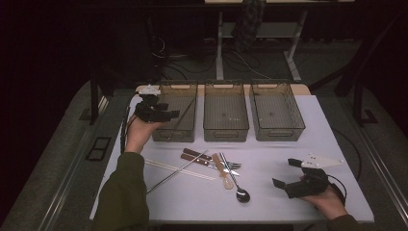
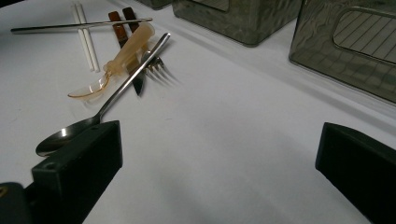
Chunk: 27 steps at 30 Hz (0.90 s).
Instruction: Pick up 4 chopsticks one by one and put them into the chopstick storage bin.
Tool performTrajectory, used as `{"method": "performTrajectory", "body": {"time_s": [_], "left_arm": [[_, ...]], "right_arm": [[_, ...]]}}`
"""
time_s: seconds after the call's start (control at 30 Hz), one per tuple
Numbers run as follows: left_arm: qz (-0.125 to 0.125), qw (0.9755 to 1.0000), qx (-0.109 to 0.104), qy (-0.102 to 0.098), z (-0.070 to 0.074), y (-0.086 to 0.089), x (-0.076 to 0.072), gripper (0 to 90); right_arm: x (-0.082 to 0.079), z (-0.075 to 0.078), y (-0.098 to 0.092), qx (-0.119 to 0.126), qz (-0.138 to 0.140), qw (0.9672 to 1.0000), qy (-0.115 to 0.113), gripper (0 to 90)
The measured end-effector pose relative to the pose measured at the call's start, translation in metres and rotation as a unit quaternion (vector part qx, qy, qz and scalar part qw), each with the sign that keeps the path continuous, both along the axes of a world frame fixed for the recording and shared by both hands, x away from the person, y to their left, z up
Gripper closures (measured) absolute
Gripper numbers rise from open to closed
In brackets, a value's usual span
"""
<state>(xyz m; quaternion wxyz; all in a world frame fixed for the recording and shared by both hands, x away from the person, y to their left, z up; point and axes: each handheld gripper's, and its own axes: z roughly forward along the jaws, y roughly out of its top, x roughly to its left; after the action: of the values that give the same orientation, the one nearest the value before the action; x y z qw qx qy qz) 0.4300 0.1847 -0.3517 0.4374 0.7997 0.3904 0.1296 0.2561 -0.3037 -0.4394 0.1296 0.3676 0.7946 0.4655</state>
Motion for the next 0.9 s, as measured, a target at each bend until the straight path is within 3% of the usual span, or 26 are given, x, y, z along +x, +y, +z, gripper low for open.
{"method": "performTrajectory", "body": {"time_s": [0.13, 0.47, 0.8, 0.9], "left_arm": [[-0.01, 0.9999, -0.009, -0.005, 0.001, 0.002, -0.012, 31.2], [-0.031, 0.9995, 0.002, -0.007, -0.012, 0.0, -0.043, 27.0], [-0.045, 0.9987, -0.016, -0.018, -0.024, -0.01, -0.078, 22.7], [-0.045, 0.9988, -0.007, -0.019, -0.029, -0.013, -0.088, 22.5]], "right_arm": [[0.0, 0.0, 0.0, 0.0, -0.001, 1.0, -0.001, 0.5], [0.001, -0.001, 0.0, 0.006, 0.009, 0.9999, 0.003, 0.4], [0.006, -0.002, 0.006, 0.01, 0.026, 0.9996, 0.004, 0.5], [0.006, -0.001, 0.009, 0.014, 0.028, 0.9995, 0.005, 0.4]]}}
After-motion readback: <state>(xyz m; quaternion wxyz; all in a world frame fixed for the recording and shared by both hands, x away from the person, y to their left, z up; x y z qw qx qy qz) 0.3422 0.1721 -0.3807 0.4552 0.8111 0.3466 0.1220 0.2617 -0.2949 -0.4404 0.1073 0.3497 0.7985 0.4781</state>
